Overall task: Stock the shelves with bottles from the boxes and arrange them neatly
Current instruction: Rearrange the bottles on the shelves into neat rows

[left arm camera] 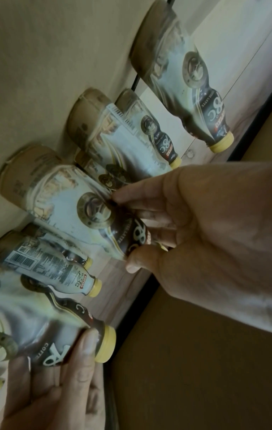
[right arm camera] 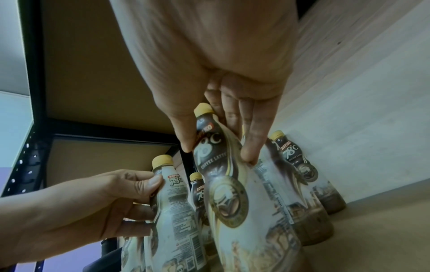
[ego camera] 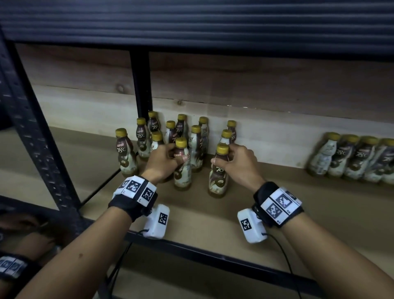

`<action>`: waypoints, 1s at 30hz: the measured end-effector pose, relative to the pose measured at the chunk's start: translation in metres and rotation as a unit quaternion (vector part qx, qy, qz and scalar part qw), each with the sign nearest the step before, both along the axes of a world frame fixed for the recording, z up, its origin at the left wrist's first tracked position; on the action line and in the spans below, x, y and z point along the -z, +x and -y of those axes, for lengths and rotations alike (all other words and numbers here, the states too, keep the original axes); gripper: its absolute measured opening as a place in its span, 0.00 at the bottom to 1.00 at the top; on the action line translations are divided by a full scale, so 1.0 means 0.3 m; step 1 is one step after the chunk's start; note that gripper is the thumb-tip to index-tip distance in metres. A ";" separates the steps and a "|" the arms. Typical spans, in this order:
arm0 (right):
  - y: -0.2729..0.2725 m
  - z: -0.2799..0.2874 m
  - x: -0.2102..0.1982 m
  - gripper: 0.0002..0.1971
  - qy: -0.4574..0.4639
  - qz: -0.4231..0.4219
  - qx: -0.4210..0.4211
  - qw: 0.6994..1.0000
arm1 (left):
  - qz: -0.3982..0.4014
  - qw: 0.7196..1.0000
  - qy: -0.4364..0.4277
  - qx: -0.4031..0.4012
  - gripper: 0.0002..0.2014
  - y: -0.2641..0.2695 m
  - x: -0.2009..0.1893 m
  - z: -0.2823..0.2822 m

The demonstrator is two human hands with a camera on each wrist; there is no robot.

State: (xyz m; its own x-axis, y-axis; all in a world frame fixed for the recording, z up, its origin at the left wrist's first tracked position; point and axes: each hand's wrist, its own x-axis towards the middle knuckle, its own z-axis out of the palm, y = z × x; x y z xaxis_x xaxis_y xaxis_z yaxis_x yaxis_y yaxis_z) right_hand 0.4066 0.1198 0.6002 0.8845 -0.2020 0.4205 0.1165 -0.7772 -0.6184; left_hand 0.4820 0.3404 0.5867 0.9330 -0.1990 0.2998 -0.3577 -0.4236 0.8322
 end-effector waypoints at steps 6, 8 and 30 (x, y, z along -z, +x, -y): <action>-0.015 -0.002 -0.002 0.14 -0.033 -0.003 0.007 0.999 | 0.017 0.999 0.015 -0.047 0.14 -0.004 0.018 0.011; -0.015 -0.004 -0.002 0.15 -0.046 -0.004 0.018 0.999 | 0.023 0.998 0.027 -0.061 0.16 -0.011 0.021 0.018; -0.026 -0.010 -0.057 0.21 -0.061 -0.071 0.032 0.995 | 0.008 0.994 0.105 -0.018 0.18 -0.040 -0.033 0.032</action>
